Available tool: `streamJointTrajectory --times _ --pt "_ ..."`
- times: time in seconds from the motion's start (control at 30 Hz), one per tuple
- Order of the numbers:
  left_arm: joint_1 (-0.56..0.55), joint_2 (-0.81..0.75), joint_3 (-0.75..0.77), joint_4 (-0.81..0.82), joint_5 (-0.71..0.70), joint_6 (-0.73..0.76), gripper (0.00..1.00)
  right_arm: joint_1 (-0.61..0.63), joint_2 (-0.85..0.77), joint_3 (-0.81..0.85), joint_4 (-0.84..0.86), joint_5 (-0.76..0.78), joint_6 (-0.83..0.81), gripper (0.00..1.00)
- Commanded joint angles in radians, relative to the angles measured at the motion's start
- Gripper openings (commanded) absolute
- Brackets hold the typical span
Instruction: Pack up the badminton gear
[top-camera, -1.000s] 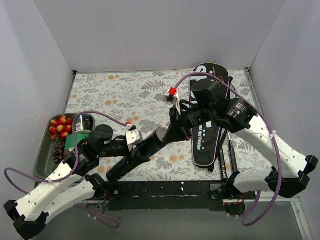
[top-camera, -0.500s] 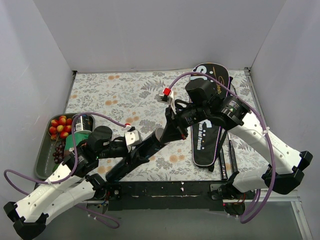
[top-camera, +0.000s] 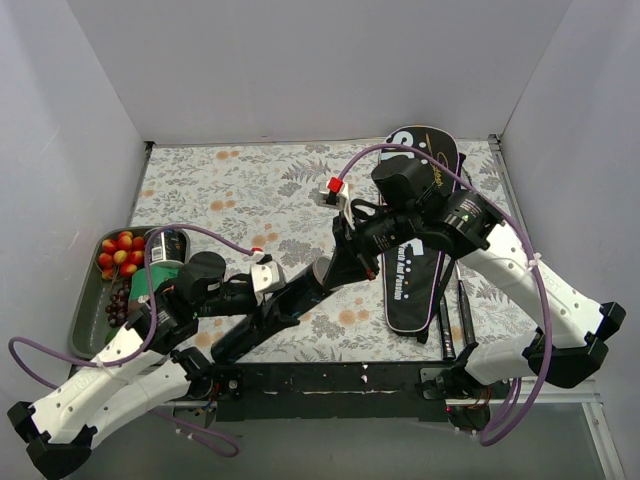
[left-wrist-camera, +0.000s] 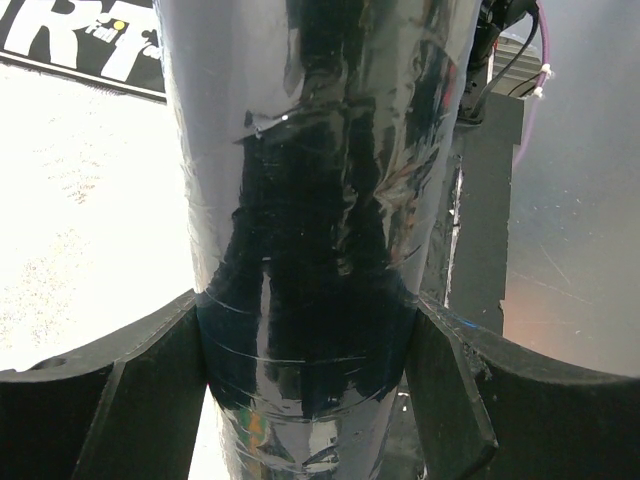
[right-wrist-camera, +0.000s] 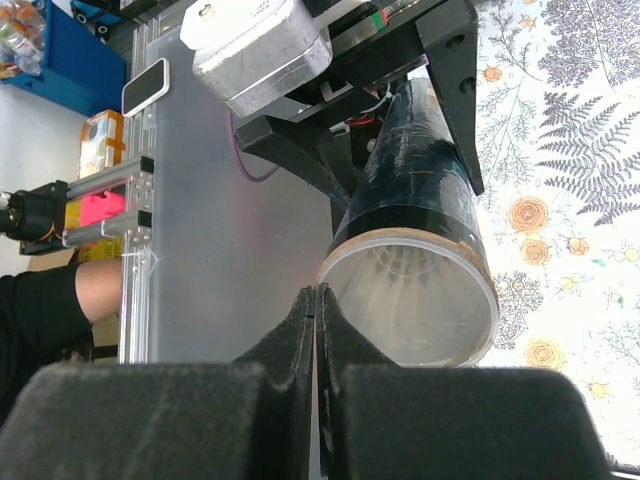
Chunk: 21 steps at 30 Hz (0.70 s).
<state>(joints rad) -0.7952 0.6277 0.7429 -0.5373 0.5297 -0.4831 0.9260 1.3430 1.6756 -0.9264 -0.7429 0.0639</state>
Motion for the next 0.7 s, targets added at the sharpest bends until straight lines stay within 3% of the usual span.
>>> streamJointTrajectory --times 0.0,0.43,0.5,0.67 --pt "-0.001 -0.005 0.016 0.054 0.013 0.014 0.2 0.01 0.007 -0.008 -0.028 -0.049 -0.027 0.01" --pt "-0.001 -0.005 0.015 0.056 0.007 0.02 0.2 0.046 0.022 -0.12 0.04 -0.092 -0.021 0.03" --pt "-0.001 -0.003 0.013 0.054 0.007 0.021 0.2 0.051 0.021 -0.128 0.049 -0.099 -0.018 0.09" --pt "-0.001 0.001 0.015 0.054 0.007 0.023 0.2 0.063 0.013 -0.184 0.096 -0.115 -0.003 0.36"
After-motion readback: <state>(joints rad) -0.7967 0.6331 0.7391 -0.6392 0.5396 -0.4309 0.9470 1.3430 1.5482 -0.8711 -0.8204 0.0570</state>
